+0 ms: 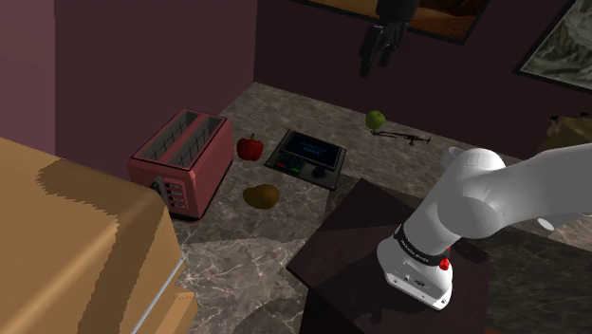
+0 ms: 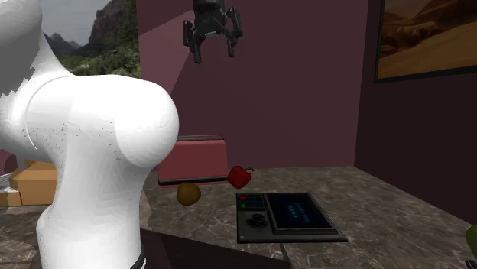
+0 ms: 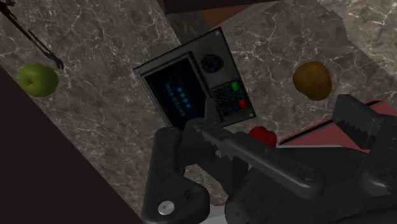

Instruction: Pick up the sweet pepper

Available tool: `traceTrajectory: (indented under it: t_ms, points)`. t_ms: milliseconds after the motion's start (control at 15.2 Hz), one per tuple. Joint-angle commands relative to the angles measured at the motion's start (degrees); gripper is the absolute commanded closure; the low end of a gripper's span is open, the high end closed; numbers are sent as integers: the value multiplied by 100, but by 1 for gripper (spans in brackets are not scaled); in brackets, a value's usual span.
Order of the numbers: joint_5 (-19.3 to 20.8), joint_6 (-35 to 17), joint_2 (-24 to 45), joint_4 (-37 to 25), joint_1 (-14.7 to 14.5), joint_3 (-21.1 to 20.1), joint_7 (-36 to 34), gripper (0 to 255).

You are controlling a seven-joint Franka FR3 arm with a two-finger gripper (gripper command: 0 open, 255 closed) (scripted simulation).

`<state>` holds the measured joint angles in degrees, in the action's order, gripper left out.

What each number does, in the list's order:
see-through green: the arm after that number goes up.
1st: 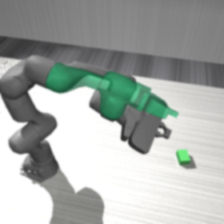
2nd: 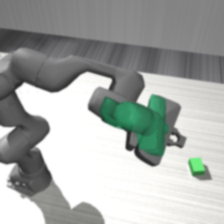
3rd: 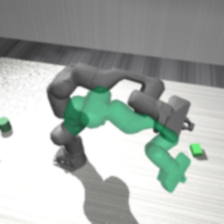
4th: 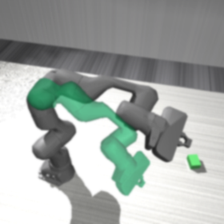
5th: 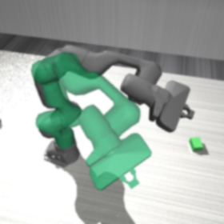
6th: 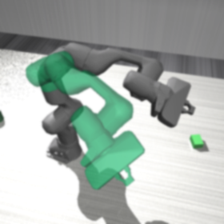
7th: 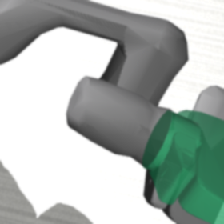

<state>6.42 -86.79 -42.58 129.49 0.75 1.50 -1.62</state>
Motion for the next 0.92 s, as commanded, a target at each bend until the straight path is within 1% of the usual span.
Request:
traceTrajectory:
  t_ms: [0,462,858]
  points:
    - [0,0,0,0,0,0,0,0]
    - [-226,-1295,826,435,149,-413,-1215,0]
    - [-267,-2348,1845,436,294,-719,-2232,0]
